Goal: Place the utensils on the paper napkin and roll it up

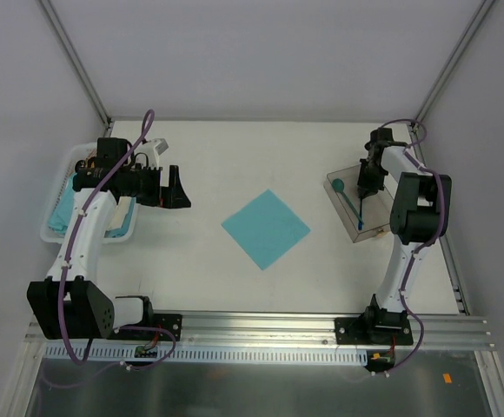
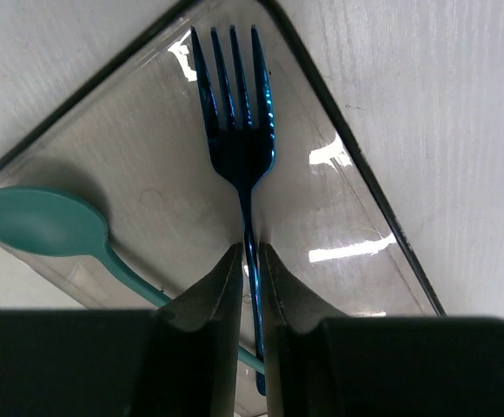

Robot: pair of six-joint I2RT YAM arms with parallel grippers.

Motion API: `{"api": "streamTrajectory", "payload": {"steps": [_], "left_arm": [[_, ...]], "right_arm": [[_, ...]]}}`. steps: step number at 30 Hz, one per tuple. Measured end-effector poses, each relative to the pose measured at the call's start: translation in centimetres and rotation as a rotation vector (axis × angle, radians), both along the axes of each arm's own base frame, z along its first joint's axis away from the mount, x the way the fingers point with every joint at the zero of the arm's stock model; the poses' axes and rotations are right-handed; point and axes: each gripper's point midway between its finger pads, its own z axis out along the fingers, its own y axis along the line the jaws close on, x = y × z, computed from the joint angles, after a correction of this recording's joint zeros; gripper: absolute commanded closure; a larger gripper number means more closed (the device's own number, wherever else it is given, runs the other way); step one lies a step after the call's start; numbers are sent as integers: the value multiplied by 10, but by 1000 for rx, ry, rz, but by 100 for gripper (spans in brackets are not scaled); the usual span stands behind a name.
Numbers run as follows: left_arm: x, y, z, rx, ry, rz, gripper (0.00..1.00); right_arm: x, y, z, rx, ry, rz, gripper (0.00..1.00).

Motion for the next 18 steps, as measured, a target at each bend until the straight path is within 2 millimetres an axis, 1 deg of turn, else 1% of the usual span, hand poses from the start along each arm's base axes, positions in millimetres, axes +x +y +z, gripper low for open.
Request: {"api": "streamTrajectory", "payload": {"steps": [2, 3, 4, 8, 12, 15, 18], "left_arm": [[0, 0, -1, 2, 4, 1, 1], [1, 0, -2, 2, 7, 2, 1], [1, 1, -2, 3, 9, 2, 1], [2, 1, -5, 3, 19, 2, 1], [3, 1, -6, 3, 28, 2, 1], [5, 1, -4, 3, 24, 2, 1], [6, 1, -2, 4, 17, 1, 1]], "right_arm": [[0, 0, 0, 0, 0, 0, 87], [0, 0, 0, 0, 0, 0, 91], [0, 0, 0, -2, 0, 1, 100], [0, 0, 1, -4, -2, 4, 100], [-1, 3, 7, -8, -15, 21, 100], [-3, 8, 23, -28, -48, 50, 100], [-2, 13, 58, -62, -132, 83, 100]]}}
